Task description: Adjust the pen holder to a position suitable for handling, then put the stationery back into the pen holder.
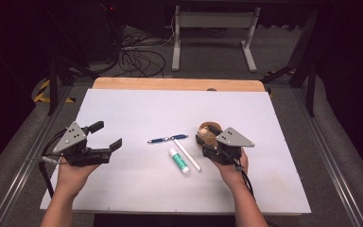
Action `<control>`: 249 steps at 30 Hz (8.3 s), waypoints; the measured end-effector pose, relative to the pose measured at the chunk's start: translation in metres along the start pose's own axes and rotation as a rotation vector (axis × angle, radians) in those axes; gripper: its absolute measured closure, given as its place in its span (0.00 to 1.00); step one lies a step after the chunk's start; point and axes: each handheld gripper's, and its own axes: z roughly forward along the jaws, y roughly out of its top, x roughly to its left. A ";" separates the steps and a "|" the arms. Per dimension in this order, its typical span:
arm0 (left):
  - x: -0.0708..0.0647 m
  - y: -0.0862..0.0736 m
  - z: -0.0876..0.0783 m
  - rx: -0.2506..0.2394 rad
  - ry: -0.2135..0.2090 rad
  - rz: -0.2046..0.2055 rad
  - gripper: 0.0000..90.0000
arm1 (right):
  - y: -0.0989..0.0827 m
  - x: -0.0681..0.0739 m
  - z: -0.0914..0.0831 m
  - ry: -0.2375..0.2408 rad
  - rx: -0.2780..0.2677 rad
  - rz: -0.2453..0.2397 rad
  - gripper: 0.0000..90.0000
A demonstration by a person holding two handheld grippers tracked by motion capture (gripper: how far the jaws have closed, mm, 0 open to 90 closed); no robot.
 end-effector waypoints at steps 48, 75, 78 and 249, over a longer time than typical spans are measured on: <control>-0.005 0.001 0.006 0.012 -0.001 0.018 0.12 | -0.010 0.012 -0.006 0.108 0.104 -0.010 0.64; -0.006 0.002 0.005 0.011 -0.002 0.017 0.12 | -0.028 0.028 0.020 0.088 0.350 0.016 0.74; -0.006 0.002 0.006 0.013 -0.001 0.018 0.12 | -0.030 0.030 0.022 0.088 0.362 0.019 0.74; -0.037 -0.022 0.049 0.019 -0.329 -0.133 0.42 | -0.008 0.098 0.009 0.368 -0.066 -0.034 0.88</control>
